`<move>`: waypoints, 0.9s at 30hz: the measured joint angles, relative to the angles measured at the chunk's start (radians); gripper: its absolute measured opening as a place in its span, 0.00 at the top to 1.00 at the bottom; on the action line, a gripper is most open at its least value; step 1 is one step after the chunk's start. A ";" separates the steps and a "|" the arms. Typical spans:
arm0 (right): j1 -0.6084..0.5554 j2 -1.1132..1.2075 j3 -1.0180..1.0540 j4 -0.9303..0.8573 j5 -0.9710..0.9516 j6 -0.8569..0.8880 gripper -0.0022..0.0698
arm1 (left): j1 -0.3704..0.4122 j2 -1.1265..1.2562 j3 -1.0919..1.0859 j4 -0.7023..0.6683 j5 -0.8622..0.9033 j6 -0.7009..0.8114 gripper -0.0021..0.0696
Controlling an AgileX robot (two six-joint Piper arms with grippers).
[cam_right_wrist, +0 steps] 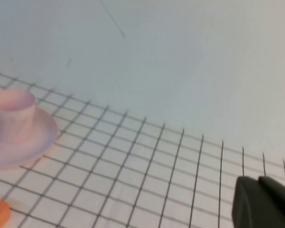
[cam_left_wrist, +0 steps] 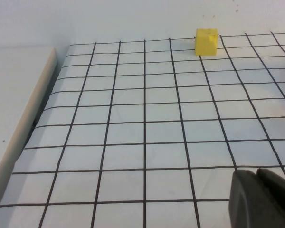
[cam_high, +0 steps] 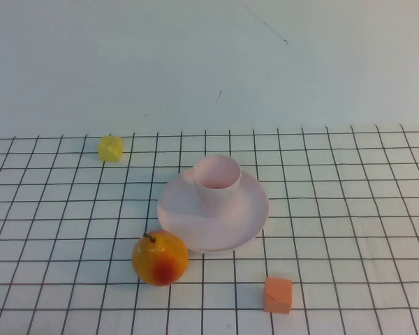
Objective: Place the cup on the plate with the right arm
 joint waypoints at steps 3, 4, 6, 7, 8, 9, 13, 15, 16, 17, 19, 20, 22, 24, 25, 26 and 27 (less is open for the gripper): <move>-0.067 -0.061 0.166 0.000 -0.055 0.000 0.97 | 0.000 0.000 0.000 0.000 0.000 0.000 0.97; -0.086 -0.076 0.213 0.006 -0.083 0.000 0.97 | 0.000 0.000 0.000 0.000 0.000 0.000 0.97; -0.118 -0.100 0.293 0.021 -0.151 0.001 0.97 | 0.000 0.000 0.000 0.000 0.000 0.000 0.97; -0.136 -0.115 0.336 0.033 -0.190 0.001 0.97 | 0.000 0.000 0.000 0.000 0.000 0.000 0.97; -0.151 -0.130 0.368 0.043 -0.220 0.001 0.97 | 0.000 0.000 0.000 0.000 0.000 0.000 0.97; -0.167 -0.146 0.407 0.053 -0.256 0.001 0.97 | 0.000 0.000 0.000 0.000 0.000 0.000 0.97; -0.204 -0.218 0.534 0.094 -0.342 0.003 0.97 | 0.000 0.000 0.000 0.000 0.000 0.000 0.97; -0.206 -0.248 0.573 0.096 -0.359 0.003 0.97 | 0.000 0.000 0.000 0.000 0.000 0.000 0.97; -0.206 -0.259 0.588 0.097 -0.359 0.003 0.97 | 0.000 0.000 0.000 0.000 0.000 0.000 0.97; -0.206 -0.267 0.594 0.097 -0.359 0.003 0.97 | 0.000 0.000 0.000 0.000 0.000 0.000 0.97; -0.206 -0.271 0.601 0.100 -0.361 0.003 0.97 | 0.000 0.000 0.000 0.000 0.000 0.000 0.97; -0.206 -0.273 0.603 0.100 -0.364 0.003 0.97 | 0.000 0.000 0.000 0.000 0.000 0.000 0.97; -0.206 -0.274 0.606 0.102 -0.373 0.003 0.97 | 0.000 0.000 0.000 0.000 0.000 0.000 0.97; -0.206 -0.274 0.615 0.102 -0.392 0.003 0.97 | 0.000 0.000 0.000 0.000 0.000 0.000 0.97; -0.206 -0.274 0.624 0.102 -0.409 0.003 0.97 | 0.000 0.000 0.000 0.000 0.000 0.000 0.97; -0.208 -0.274 0.633 0.102 -0.424 0.003 0.97 | 0.000 0.000 0.000 0.000 0.000 0.000 0.97; -0.208 -0.274 0.646 0.102 -0.437 0.003 0.97 | 0.000 0.000 0.000 0.000 0.000 0.000 0.97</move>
